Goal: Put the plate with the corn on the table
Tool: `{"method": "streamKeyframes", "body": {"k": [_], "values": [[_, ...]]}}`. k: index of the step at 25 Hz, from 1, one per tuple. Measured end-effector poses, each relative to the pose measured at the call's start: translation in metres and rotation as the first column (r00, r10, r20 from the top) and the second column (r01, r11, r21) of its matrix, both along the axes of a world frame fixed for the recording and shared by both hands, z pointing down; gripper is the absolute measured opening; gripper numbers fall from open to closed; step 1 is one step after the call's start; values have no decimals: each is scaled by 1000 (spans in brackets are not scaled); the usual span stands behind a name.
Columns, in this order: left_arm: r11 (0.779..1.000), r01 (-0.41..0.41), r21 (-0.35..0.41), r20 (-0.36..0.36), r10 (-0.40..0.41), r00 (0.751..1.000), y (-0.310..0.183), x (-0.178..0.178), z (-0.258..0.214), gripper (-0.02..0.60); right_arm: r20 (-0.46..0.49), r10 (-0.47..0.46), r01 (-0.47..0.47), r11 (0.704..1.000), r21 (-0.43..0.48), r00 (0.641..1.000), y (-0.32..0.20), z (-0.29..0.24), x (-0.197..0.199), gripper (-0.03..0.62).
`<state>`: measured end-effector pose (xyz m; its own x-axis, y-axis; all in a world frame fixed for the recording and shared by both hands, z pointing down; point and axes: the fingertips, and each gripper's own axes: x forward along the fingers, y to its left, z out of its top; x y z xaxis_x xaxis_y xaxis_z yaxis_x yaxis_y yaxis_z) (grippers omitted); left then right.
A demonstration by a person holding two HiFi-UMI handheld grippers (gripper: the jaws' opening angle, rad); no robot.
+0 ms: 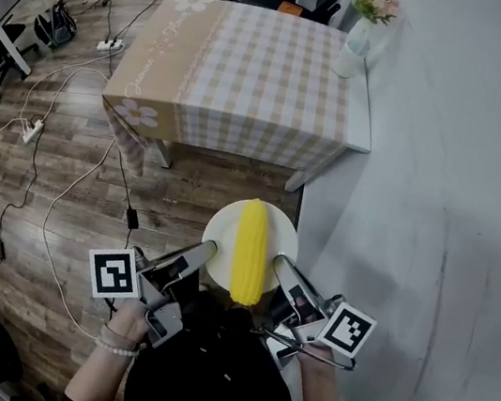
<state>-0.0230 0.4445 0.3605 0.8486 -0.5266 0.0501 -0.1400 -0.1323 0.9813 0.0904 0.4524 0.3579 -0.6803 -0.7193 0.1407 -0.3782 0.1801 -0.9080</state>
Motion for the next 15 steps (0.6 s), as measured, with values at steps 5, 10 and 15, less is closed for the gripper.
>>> {"method": "streamKeyframes", "body": {"k": [5, 10, 15], "values": [[1000, -13, 4, 1, 13, 1000, -5, -14, 1, 21, 3, 17, -17, 1000, 0, 1000, -4, 1, -14, 49], [999, -33, 12, 4, 33, 999, -6, -31, -1, 21, 9, 39, -39, 999, 2, 999, -2, 1, -31, 49], [998, -59, 29, 24, 58, 998, -5, -48, -2, 21, 19, 59, -59, 998, 0, 998, 0, 2, -48, 49]]}}
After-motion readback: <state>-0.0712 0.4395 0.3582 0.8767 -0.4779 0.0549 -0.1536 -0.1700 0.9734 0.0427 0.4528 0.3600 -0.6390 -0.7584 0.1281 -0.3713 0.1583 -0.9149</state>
